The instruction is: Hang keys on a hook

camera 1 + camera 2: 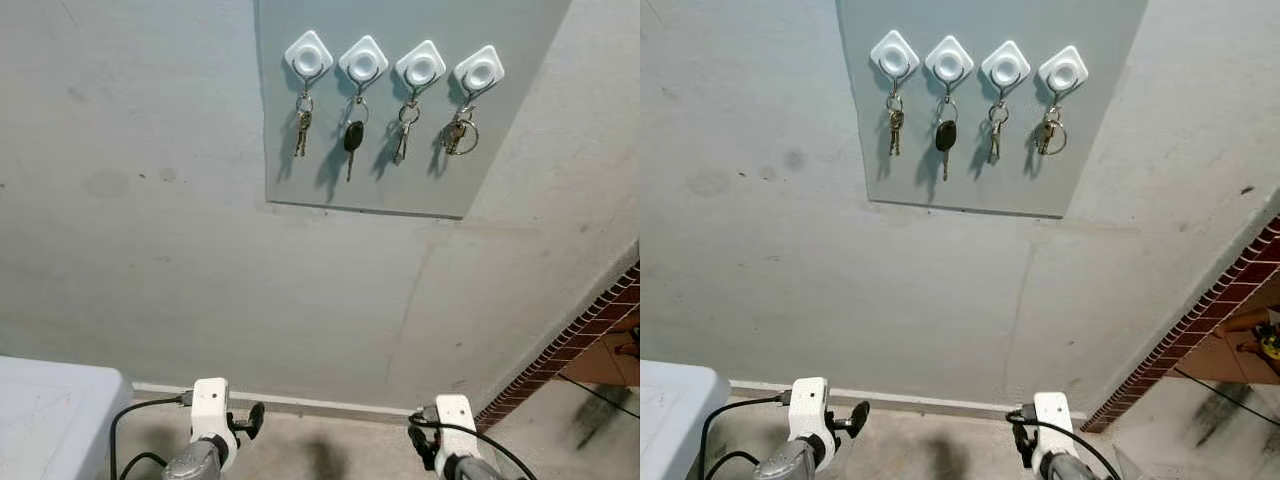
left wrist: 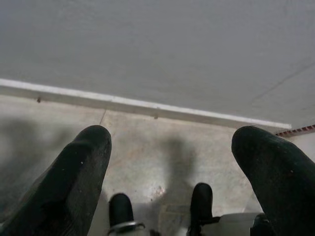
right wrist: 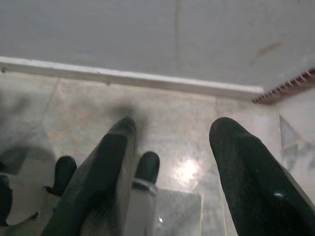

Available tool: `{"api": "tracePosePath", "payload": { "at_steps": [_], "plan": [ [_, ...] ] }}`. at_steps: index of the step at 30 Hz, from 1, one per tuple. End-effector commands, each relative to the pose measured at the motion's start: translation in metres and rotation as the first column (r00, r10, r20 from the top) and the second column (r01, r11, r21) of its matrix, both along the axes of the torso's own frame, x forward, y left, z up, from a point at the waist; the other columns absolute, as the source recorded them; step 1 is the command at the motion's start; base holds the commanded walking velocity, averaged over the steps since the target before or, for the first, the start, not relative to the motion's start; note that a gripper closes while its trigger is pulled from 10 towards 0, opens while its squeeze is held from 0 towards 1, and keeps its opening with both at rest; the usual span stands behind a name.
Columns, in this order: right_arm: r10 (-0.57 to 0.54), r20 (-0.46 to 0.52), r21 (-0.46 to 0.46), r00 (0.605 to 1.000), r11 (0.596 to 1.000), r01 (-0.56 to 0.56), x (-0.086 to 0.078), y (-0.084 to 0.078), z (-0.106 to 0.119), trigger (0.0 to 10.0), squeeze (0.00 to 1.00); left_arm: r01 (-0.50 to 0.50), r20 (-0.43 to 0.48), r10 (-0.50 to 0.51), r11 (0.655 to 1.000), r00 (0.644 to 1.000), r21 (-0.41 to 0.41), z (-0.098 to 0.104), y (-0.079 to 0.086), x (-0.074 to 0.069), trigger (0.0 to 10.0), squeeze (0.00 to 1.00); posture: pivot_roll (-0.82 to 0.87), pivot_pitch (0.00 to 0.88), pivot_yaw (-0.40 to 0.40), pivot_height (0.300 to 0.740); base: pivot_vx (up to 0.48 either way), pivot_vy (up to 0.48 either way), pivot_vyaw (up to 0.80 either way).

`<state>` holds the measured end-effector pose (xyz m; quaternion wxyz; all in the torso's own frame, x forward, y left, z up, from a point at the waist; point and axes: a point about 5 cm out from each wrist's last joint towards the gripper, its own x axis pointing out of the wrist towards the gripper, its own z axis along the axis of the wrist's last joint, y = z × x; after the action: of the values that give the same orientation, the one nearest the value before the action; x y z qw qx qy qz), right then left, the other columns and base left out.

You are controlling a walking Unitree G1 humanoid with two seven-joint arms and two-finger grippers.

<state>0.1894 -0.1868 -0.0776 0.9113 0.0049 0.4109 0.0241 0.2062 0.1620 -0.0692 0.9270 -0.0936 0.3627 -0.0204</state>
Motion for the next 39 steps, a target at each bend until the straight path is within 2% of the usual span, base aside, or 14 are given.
{"api": "tracePosePath", "payload": {
  "at_steps": [1,4,5,11,20,39],
  "plan": [
    [-0.008,-0.029,-0.011,1.000,1.000,0.008,-0.006,-0.004,-0.003,10.0,0.00,-0.014,-0.020,0.014,1.000,1.000,0.028,-0.003,0.007,-0.006,10.0,0.00,0.02,0.000,-0.022,0.732,0.000,0.000,0.00],
    [-0.025,-0.041,-0.005,0.999,1.000,0.025,-0.010,-0.005,-0.005,10.0,0.00,-0.011,-0.033,0.012,0.999,0.999,0.039,-0.005,0.007,-0.010,10.0,0.00,0.02,0.000,-0.021,0.732,0.000,0.000,0.00],
    [-0.015,-0.053,-0.017,0.998,1.000,0.015,-0.015,-0.006,-0.007,10.0,0.00,-0.022,-0.054,0.024,0.999,0.998,0.040,-0.008,0.009,-0.016,10.0,0.00,0.01,0.000,-0.022,0.732,0.000,0.000,0.00],
    [-0.025,-0.085,-0.017,0.996,1.000,0.024,-0.029,-0.009,-0.013,10.0,0.00,-0.015,-0.087,0.019,0.998,0.996,0.056,-0.014,0.012,-0.029,10.0,0.00,0.01,0.000,-0.026,0.732,0.000,0.000,0.00],
    [-0.048,-0.110,-0.014,0.993,0.999,0.046,-0.041,-0.013,-0.017,10.0,0.00,-0.034,-0.106,0.041,0.997,0.994,0.067,-0.018,0.019,-0.039,10.0,0.00,0.02,0.000,-0.034,0.732,0.000,0.000,0.00],
    [-0.033,-0.096,-0.008,0.995,0.999,0.032,-0.037,-0.011,-0.015,10.0,0.00,-0.015,-0.090,0.021,0.998,0.996,0.063,-0.016,0.016,-0.033,10.0,0.00,0.02,0.000,-0.038,0.732,0.000,0.000,0.00]
  ]
}}
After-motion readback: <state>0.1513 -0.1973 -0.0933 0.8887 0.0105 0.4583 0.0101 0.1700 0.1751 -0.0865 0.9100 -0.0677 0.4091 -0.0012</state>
